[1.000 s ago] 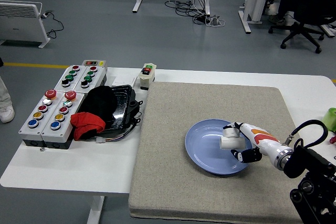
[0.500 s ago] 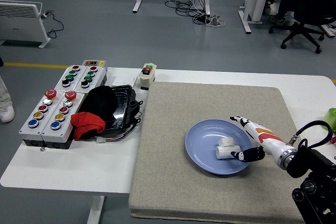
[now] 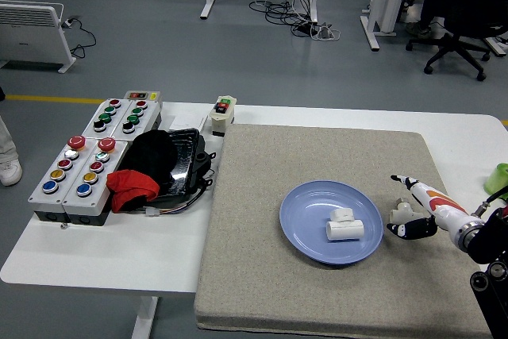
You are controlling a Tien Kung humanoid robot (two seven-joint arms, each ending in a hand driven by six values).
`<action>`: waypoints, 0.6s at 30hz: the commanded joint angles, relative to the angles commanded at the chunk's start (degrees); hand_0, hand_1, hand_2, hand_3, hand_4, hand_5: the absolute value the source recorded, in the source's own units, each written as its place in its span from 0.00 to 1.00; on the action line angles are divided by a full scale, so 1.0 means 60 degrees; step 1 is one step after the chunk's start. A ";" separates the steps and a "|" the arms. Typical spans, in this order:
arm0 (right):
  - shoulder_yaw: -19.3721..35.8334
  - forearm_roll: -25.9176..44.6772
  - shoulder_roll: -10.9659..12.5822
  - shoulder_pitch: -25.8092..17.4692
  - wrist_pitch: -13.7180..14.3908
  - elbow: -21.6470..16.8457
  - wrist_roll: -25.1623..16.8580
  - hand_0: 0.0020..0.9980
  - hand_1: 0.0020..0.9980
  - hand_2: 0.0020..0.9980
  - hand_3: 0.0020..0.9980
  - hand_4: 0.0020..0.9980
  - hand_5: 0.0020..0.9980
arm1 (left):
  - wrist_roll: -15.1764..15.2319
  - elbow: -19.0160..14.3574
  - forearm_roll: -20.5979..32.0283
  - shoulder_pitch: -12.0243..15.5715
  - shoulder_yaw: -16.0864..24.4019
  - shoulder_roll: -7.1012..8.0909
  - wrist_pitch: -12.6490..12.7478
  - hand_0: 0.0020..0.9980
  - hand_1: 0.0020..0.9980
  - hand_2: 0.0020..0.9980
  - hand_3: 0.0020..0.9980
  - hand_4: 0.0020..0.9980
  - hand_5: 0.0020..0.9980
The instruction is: Pick pipe place plate twice
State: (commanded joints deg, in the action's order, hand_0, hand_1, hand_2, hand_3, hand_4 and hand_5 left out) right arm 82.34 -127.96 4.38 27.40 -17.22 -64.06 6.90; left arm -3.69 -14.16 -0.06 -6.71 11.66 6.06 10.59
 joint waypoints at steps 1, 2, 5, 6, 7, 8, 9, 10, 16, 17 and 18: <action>-0.0020 -0.0017 0.0011 0.0027 0.0007 0.0052 -0.0008 1.00 0.94 1.00 0.95 0.76 0.30 | 0.0000 -0.0003 0.0003 -0.0001 -0.0002 0.0000 0.0002 0.62 0.59 0.51 0.59 0.27 1.00; -0.0072 -0.0079 0.0027 0.0134 0.0064 0.0236 -0.0076 1.00 0.94 1.00 0.95 0.76 0.30 | -0.0007 -0.0007 -0.0017 -0.0004 0.0005 0.0001 0.0002 0.62 0.59 0.51 0.59 0.27 1.00; -0.0171 -0.0258 0.0059 0.0357 0.0191 0.0695 -0.0267 1.00 0.94 1.00 0.93 0.75 0.28 | -0.0003 -0.0006 0.0002 -0.0002 -0.0002 -0.0007 0.0009 0.62 0.59 0.51 0.59 0.27 1.00; -0.0190 -0.0299 0.0065 0.0399 0.0222 0.0785 -0.0300 1.00 0.94 1.00 0.93 0.75 0.28 | -0.0003 -0.0006 0.0003 -0.0002 -0.0001 -0.0009 0.0010 0.62 0.59 0.51 0.59 0.27 1.00; -0.0218 -0.0341 0.0076 0.0465 0.0270 0.0962 -0.0339 1.00 0.94 1.00 0.93 0.75 0.28 | -0.0009 -0.0005 -0.0012 -0.0003 0.0009 -0.0012 0.0011 0.62 0.59 0.51 0.59 0.27 1.00; -0.0238 -0.0341 0.0079 0.0535 0.0349 0.1134 -0.0400 1.00 0.94 1.00 0.93 0.75 0.28 | -0.0016 -0.0007 -0.0037 -0.0008 0.0023 -0.0015 0.0013 0.62 0.59 0.51 0.59 0.27 1.00; -0.0247 -0.0341 0.0080 0.0571 0.0392 0.1238 -0.0434 1.00 0.92 0.99 0.92 0.71 0.24 | -0.0020 -0.0007 -0.0052 -0.0011 0.0030 -0.0017 0.0014 0.62 0.59 0.51 0.59 0.27 1.00; -0.0266 -0.0341 0.0079 0.0626 0.0429 0.1366 -0.0470 1.00 0.92 0.99 0.92 0.71 0.24 | -0.0024 -0.0008 -0.0061 -0.0013 0.0039 -0.0021 0.0016 0.62 0.59 0.51 0.59 0.27 1.00; -0.0467 -0.0341 0.0151 0.0739 0.0641 0.1929 -0.0604 0.96 0.90 0.97 0.89 0.69 0.22 | -0.0038 -0.0006 -0.0105 -0.0004 0.0080 -0.0032 0.0025 0.62 0.59 0.51 0.59 0.27 1.00; -0.0470 -0.0341 0.0153 0.0737 0.0651 0.1947 -0.0610 0.96 0.90 0.97 0.89 0.69 0.22 | -0.0039 -0.0006 -0.0107 -0.0003 0.0083 -0.0032 0.0025 0.62 0.59 0.51 0.59 0.27 1.00; -0.0483 -0.0341 0.0152 0.0743 0.0687 0.2011 -0.0633 0.96 0.90 0.97 0.89 0.69 0.22 | -0.0052 -0.0007 -0.0138 0.0001 0.0108 -0.0032 0.0026 0.62 0.59 0.51 0.59 0.27 1.00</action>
State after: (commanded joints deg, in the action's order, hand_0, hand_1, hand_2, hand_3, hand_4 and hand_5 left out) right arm 79.44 -130.00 5.29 31.86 -13.10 -51.99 3.10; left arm -4.00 -14.20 -0.89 -6.70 12.30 5.87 10.75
